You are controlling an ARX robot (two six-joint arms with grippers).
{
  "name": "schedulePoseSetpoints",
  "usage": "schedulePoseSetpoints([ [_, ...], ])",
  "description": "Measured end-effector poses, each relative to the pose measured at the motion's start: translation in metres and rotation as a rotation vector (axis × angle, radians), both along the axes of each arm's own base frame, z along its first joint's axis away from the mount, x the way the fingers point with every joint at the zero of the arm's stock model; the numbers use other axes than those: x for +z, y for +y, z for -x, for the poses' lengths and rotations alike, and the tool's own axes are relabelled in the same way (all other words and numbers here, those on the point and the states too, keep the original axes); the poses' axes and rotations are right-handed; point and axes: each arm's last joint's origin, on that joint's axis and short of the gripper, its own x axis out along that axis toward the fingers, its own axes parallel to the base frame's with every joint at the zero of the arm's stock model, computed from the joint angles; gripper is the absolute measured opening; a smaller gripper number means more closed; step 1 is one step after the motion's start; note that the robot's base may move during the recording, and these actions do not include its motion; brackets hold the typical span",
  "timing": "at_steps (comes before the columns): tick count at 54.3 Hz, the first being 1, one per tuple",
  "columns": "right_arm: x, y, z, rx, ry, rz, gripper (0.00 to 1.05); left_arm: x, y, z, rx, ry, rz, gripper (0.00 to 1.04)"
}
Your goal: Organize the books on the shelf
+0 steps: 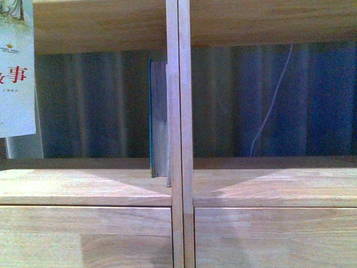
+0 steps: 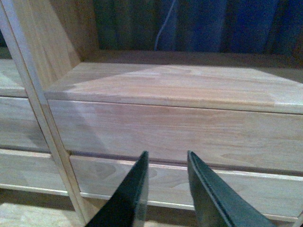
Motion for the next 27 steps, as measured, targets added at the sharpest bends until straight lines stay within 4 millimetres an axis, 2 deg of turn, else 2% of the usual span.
schedulePoseSetpoints([
  [8,-0.011,0.0,0.005,0.0,-0.003,0.0,0.03,-0.005,0.005,-0.017,0.05,-0.045,0.003,0.07],
  [14,-0.019,0.0,0.009,0.001,-0.005,0.001,0.03,-0.013,0.008,-0.039,0.094,-0.054,0.006,0.07],
  [20,-0.025,0.0,0.012,0.002,-0.009,0.002,0.03,-0.026,0.006,-0.073,0.123,-0.022,0.01,0.07],
  [27,-0.031,0.0,0.015,0.002,-0.008,0.002,0.03,-0.033,0.002,-0.103,0.148,-0.012,0.005,0.07],
])
